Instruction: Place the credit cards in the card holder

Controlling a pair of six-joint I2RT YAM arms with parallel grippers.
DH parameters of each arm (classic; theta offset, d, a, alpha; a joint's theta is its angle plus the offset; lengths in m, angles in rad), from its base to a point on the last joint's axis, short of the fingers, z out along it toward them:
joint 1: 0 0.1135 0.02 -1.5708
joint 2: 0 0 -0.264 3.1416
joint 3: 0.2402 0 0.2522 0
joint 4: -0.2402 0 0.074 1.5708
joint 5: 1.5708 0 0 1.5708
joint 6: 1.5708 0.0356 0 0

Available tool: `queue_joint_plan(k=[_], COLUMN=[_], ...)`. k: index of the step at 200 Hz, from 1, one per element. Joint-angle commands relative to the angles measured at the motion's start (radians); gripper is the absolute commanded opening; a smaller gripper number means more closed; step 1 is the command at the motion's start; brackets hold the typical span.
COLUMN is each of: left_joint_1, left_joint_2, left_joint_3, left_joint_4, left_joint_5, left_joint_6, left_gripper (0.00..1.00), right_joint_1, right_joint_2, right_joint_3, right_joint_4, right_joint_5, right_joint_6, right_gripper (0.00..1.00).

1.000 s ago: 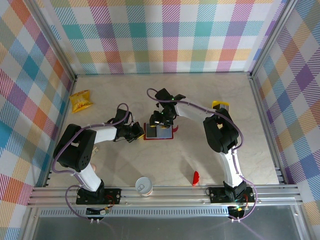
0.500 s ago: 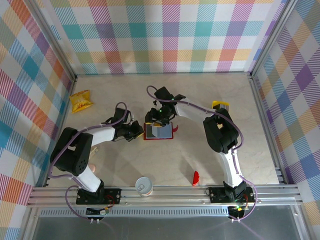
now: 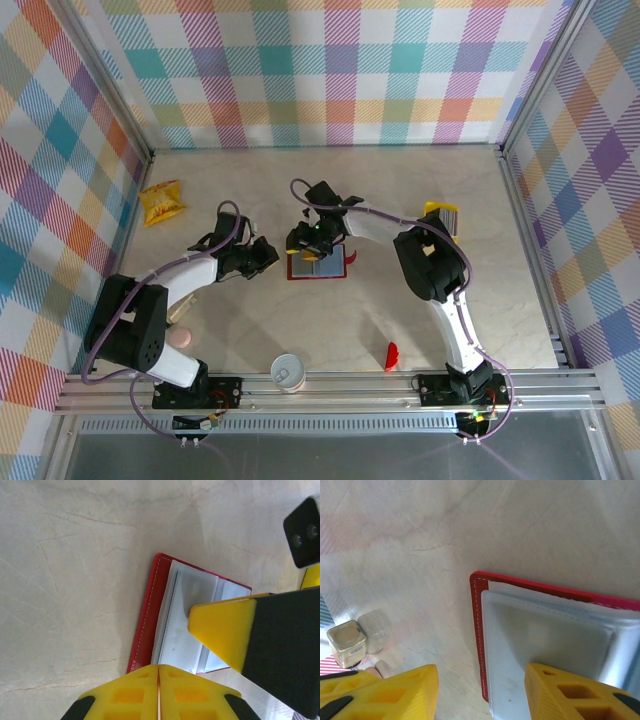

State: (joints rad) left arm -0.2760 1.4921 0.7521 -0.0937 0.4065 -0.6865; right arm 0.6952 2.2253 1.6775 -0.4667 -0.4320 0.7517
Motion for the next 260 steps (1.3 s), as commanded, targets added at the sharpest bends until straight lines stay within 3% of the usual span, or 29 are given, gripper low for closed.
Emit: queue_joint_plan(k=[1,68,109,131,160,190,228,256,260], left_joint_1=[0.013,0.014,0.014,0.013,0.011,-0.018,-0.094,-0.157,-0.166], left_joint_2=[-0.023,-0.045,-0.087,-0.114,-0.165,-0.208,-0.176,-0.111,-0.101], left_joint_3=[-0.018,-0.018,-0.024,-0.038,-0.048,-0.050,-0.017,0.050,0.058], left_joint_4=[-0.032,-0.035,0.007,0.086,0.143,0.243,0.384,0.395,0.397], left_joint_5=[0.018,0.017,0.039,0.081,0.090,0.112,0.136,0.147,0.147], left_joint_6=[0.016,0.013,0.015,-0.003,-0.064,-0.115,-0.178,-0.178,-0.178], left_gripper=[0.09,0.09,0.12,0.17,0.19,0.25,0.49,0.59,0.65], right_joint_1=[0.009,0.009,-0.001,-0.041,-0.146,-0.321,-0.544,-0.662,-0.669], right_joint_2=[0.022,0.020,-0.129,-0.273,-0.491,-0.709,-0.894,-0.885,-0.876], right_joint_3=[0.028,-0.001,-0.010,-0.107,-0.291,-0.480,-0.576,-0.528,-0.517], right_joint_4=[0.026,0.048,0.052,0.120,0.157,0.137,-0.067,-0.254,-0.275], right_joint_5=[-0.015,-0.019,-0.012,-0.011,0.012,0.026,0.146,0.267,0.297], right_joint_6=[0.012,0.000,-0.022,0.006,0.018,0.015,-0.091,-0.229,-0.254], right_gripper=[0.48,0.48,0.52,0.52,0.52,0.53,0.53,0.53,0.54])
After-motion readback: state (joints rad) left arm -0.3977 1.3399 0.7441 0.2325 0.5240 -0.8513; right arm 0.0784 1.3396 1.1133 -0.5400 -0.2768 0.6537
